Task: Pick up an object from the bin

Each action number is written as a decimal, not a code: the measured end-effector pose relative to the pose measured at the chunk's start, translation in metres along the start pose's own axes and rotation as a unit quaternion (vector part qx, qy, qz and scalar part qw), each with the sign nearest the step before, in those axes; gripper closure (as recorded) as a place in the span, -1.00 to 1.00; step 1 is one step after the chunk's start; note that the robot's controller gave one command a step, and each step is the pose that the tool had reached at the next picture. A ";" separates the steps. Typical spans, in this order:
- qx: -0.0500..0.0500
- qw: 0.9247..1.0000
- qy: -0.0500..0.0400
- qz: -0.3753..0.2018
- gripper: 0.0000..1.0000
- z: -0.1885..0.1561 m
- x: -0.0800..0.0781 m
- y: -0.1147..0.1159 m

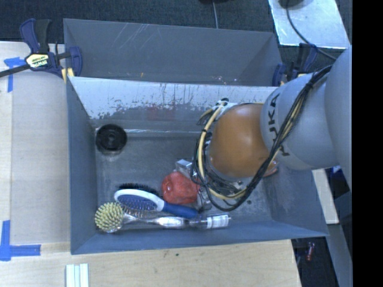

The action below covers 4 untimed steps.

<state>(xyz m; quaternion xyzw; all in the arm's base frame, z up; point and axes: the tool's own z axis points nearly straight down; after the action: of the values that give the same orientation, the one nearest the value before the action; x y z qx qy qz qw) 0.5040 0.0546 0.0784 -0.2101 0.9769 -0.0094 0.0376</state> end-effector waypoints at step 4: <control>0.000 1.000 0.000 -0.001 1.00 0.000 0.000 0.000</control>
Offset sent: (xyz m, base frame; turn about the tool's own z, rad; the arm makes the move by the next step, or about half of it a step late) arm 0.0000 0.0000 0.0000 0.0000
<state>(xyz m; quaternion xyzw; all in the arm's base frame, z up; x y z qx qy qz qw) 0.5039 0.0549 0.0782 -0.2107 0.9768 -0.0094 0.0376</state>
